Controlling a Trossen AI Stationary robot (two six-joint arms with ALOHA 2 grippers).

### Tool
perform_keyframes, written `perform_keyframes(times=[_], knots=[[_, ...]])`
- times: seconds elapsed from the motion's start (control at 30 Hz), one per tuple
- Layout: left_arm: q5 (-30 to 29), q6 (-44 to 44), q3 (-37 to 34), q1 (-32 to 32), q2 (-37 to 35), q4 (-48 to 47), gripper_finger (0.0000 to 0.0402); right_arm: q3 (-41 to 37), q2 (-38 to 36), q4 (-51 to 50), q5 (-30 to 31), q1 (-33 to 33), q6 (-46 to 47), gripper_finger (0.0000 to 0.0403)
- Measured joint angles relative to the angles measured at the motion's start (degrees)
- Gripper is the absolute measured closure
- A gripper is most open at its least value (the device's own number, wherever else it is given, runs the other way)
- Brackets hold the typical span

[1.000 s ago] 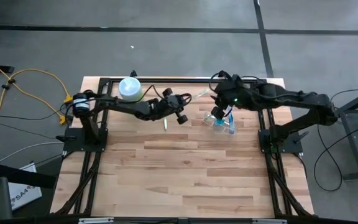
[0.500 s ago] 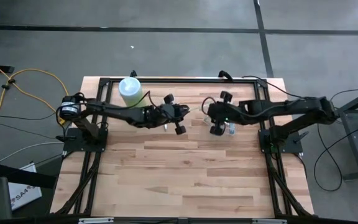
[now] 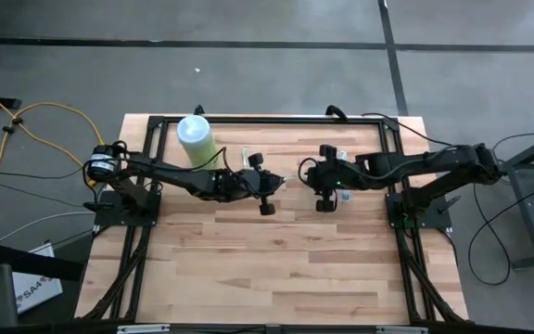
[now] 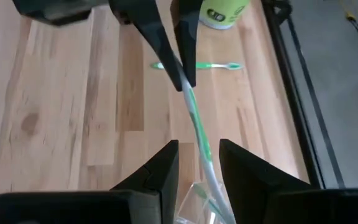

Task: Pick & Place toothbrushing station
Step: Put the right green toothbrush into the left of the transparent organizer

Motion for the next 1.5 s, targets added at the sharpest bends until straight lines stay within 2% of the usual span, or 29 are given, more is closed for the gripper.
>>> perform_keyframes(times=[0.13,0.27,0.47,0.7,1.13,1.4,1.5], knots=[[-0.25,1.08,0.00,-0.72,0.00,0.10,0.0392,0.00,1.96,-0.18,-0.90,0.00,-0.29,0.0295],[-3.87,2.29,0.00,-1.34,0.00,0.20,0.0392,0.00,4.79,-0.35,-1.35,0.00,-0.53,0.0295],[-4.21,2.68,0.04,-1.61,0.00,0.29,0.0392,0.00,7.83,-0.24,-0.52,-0.02,-1.87,0.0295],[-4.30,2.71,0.07,-1.57,-0.02,0.12,0.0392,0.04,7.59,1.45,-0.17,0.89,-3.33,0.0295],[-4.26,2.53,0.07,-1.56,-0.02,-1.29,0.0393,0.07,7.25,2.58,9.25,3.37,-8.16,0.0295],[-4.32,2.78,0.07,-2.70,-0.02,-1.64,0.0393,0.07,7.26,2.11,9.36,2.11,-8.26,0.0295],[-6.17,4.11,0.07,-3.86,-0.02,-1.09,0.0393,0.07,7.25,2.11,8.38,1.25,-8.18,0.0295]])
